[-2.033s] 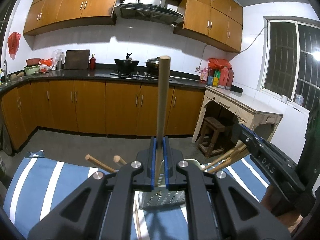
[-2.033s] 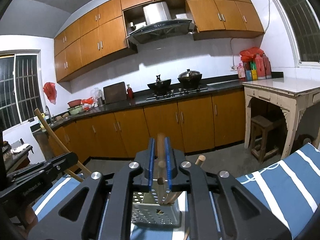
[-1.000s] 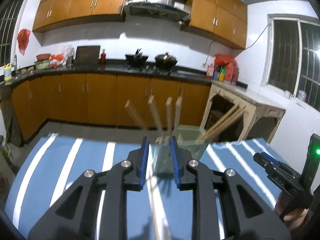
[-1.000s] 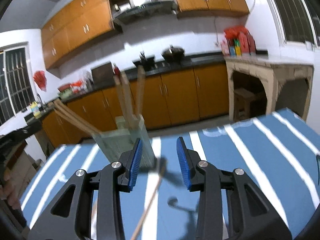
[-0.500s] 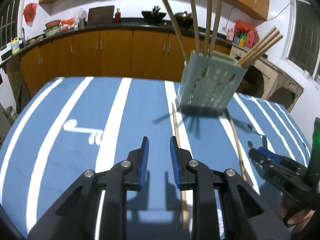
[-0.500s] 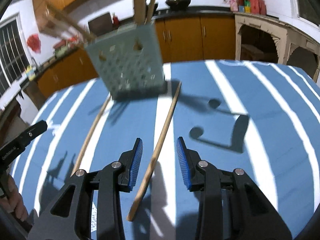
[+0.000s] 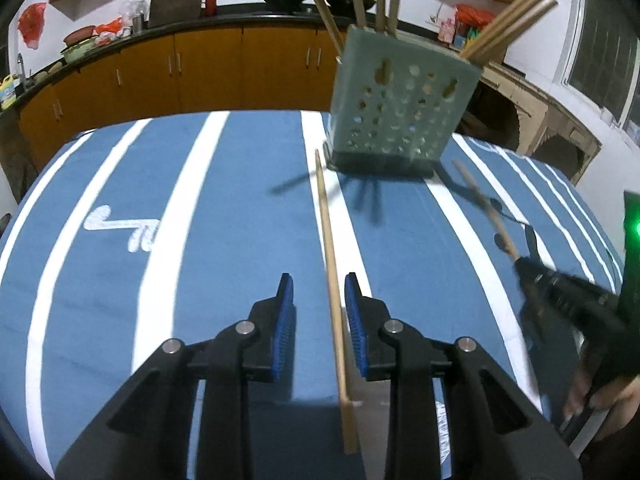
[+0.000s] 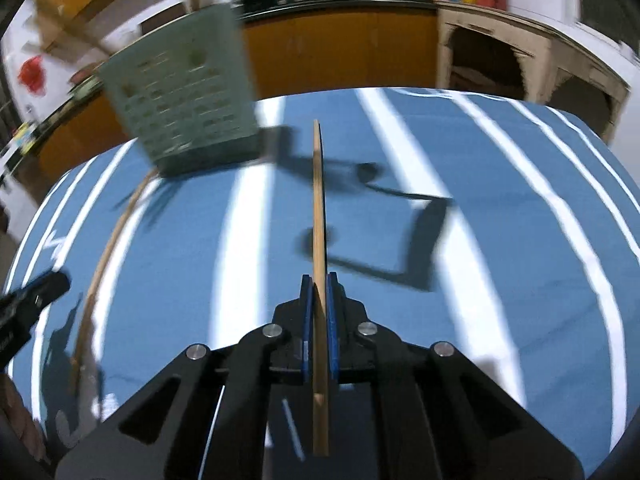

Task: Organize utensils
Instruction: 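Grasp the last loose chopstick with the right gripper while the left gripper grasps another, then adjust the grip on each held chopstick with both grippers, then raise both chopsticks upright and carry them above the green holder, then lower the chopsticks into the green holder and open both grippers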

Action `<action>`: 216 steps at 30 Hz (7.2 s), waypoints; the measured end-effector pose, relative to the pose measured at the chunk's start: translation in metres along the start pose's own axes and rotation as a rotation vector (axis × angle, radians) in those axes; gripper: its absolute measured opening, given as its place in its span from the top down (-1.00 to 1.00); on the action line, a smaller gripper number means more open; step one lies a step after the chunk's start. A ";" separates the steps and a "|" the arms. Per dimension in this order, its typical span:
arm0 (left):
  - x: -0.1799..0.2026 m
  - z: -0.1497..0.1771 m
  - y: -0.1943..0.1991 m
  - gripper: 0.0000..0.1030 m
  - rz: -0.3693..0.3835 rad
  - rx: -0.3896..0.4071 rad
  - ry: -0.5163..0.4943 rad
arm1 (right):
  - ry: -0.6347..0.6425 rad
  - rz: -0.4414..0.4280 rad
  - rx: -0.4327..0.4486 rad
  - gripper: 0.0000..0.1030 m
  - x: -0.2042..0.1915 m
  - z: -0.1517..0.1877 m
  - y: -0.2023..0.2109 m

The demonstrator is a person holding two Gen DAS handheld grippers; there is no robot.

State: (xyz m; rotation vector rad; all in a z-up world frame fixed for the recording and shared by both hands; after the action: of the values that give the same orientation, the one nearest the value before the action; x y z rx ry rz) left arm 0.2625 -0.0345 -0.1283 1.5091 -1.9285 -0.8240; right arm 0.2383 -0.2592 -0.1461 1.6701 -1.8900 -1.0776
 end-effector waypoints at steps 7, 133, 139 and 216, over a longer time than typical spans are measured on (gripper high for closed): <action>0.009 0.010 -0.023 0.47 -0.023 -0.062 -0.037 | -0.072 0.017 0.001 0.85 0.040 -0.010 0.001; -0.040 -0.061 0.102 0.85 -0.087 0.261 0.048 | 0.047 -0.106 0.277 0.86 0.017 -0.073 0.103; -0.041 -0.077 0.120 0.85 -0.078 0.317 0.052 | 0.030 -0.135 0.324 0.86 0.013 -0.089 0.119; 0.024 -0.260 0.116 0.85 -0.012 0.671 0.053 | 0.105 -0.339 0.569 0.86 -0.114 -0.209 0.135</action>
State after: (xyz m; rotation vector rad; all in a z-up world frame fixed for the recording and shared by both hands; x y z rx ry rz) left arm 0.3764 -0.0706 0.1315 1.8796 -2.2800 -0.1198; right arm 0.3254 -0.2106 0.1087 2.3735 -2.0090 -0.5602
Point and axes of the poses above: each gripper's, at about its wrist camera, not at the fingertips, and y roughly against the way its jaws point, x to its right, z to its underside, the point moved 10 cm from there along -y, roughly the way its jaws point, and after that the axes turned 5 degrees about -y, right-handed, at the moved point
